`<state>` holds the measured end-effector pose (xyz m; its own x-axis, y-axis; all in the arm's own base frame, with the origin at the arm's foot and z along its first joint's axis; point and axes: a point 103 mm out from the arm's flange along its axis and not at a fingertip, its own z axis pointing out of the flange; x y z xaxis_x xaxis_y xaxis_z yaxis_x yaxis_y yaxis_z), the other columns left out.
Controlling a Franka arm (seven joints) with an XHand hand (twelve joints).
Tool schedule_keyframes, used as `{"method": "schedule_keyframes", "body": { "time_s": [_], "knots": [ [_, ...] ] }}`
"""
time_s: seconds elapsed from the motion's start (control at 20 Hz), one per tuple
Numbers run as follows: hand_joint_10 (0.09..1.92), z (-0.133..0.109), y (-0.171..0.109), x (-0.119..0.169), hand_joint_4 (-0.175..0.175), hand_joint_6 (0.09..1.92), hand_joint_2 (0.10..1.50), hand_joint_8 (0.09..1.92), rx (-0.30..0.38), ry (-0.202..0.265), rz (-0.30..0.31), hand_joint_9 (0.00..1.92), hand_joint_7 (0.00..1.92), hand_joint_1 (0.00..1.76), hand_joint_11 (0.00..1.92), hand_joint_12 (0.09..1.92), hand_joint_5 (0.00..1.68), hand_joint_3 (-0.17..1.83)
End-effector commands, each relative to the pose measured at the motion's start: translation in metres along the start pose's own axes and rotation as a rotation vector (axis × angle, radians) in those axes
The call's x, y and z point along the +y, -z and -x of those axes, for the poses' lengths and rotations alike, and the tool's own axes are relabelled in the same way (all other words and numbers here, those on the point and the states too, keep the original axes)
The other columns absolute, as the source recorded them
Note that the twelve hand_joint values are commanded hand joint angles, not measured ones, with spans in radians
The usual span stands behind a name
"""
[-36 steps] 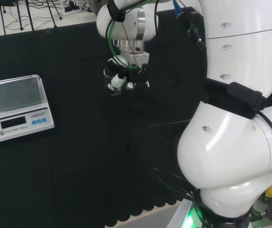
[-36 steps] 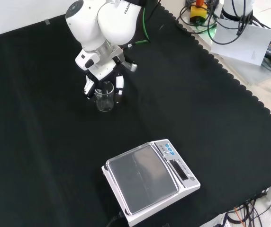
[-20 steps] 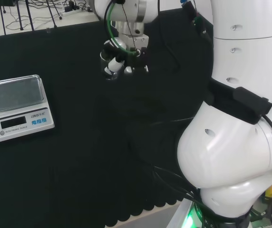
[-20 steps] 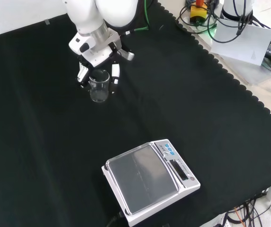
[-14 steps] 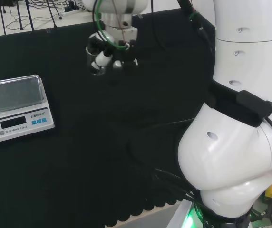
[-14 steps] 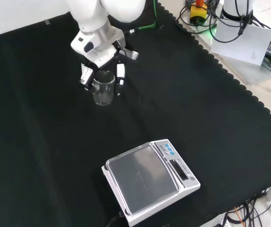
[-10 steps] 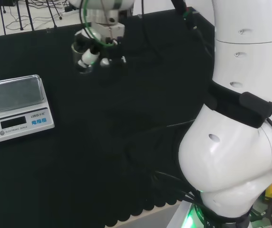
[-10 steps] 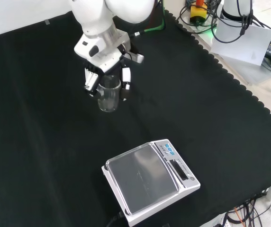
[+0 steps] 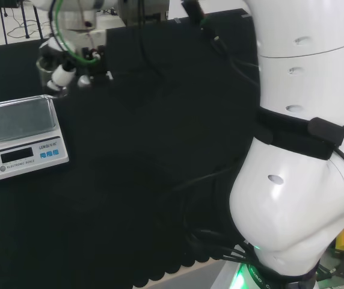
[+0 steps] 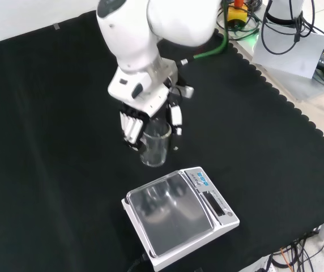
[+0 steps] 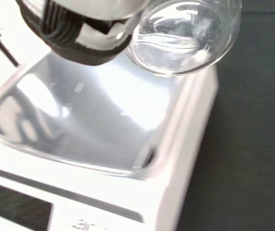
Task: Put the beaker on the electronic balance.
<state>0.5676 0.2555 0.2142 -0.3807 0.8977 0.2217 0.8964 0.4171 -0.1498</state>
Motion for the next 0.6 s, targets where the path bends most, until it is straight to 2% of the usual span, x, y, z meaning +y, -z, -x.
{"method": "schedule_keyframes", "body": {
  "time_s": [0.05,0.3,0.6],
  "knots": [
    [1.25,-0.086,-0.036,0.021,0.010,1.35,1.00,1.41,-0.012,0.115,-0.091,1.01,0.84,1.17,1.09,1.06,0.77,0.45],
    [1.24,-0.100,-0.052,0.033,0.008,1.34,0.98,1.41,-0.032,0.138,-0.124,1.01,0.85,1.18,1.08,1.07,0.78,0.48],
    [1.24,-0.081,-0.063,0.051,0.009,1.33,0.97,1.41,-0.028,0.098,-0.141,1.01,0.85,1.18,1.08,1.07,0.79,0.50]
  ]
}}
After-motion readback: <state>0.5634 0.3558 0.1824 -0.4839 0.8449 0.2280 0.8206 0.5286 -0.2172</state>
